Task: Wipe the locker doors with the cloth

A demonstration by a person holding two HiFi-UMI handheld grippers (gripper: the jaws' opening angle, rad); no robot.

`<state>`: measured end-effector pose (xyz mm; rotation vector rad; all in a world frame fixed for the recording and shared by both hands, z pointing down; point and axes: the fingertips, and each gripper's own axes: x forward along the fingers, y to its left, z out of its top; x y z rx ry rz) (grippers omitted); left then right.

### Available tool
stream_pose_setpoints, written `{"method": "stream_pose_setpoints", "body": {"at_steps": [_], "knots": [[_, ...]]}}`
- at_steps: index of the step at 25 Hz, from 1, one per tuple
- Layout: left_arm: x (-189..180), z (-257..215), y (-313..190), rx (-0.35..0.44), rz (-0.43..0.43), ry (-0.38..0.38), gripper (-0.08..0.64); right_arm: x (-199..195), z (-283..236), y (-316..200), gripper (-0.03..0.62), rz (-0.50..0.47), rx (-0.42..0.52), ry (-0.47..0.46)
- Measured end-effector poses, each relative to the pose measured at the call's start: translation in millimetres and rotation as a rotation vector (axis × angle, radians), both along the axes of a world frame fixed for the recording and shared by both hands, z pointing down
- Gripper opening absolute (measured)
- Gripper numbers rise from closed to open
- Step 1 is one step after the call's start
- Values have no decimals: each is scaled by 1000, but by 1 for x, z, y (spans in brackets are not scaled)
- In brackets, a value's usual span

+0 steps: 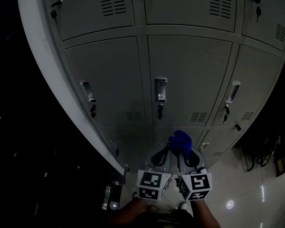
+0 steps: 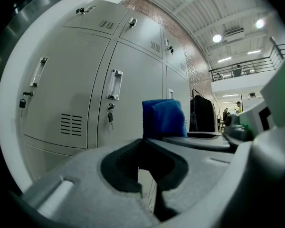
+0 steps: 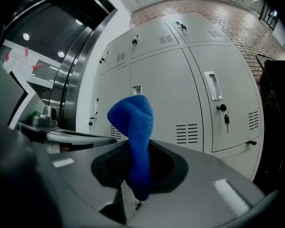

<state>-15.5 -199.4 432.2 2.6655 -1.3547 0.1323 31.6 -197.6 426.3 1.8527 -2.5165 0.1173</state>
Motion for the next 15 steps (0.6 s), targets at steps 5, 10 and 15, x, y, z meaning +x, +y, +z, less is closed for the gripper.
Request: {"method": "stream_pose_setpoints", "body": {"at_steps": [5, 10, 15], "knots": [[-1, 0, -1, -2, 6, 3, 3, -2, 0, -3, 72, -2, 0, -2], [-1, 4, 1, -7, 16, 2, 3, -4, 2, -3, 72, 0, -3, 2], [-4, 5, 2, -9, 20, 4, 3, -6, 3, -2, 72, 5, -3, 1]]}}
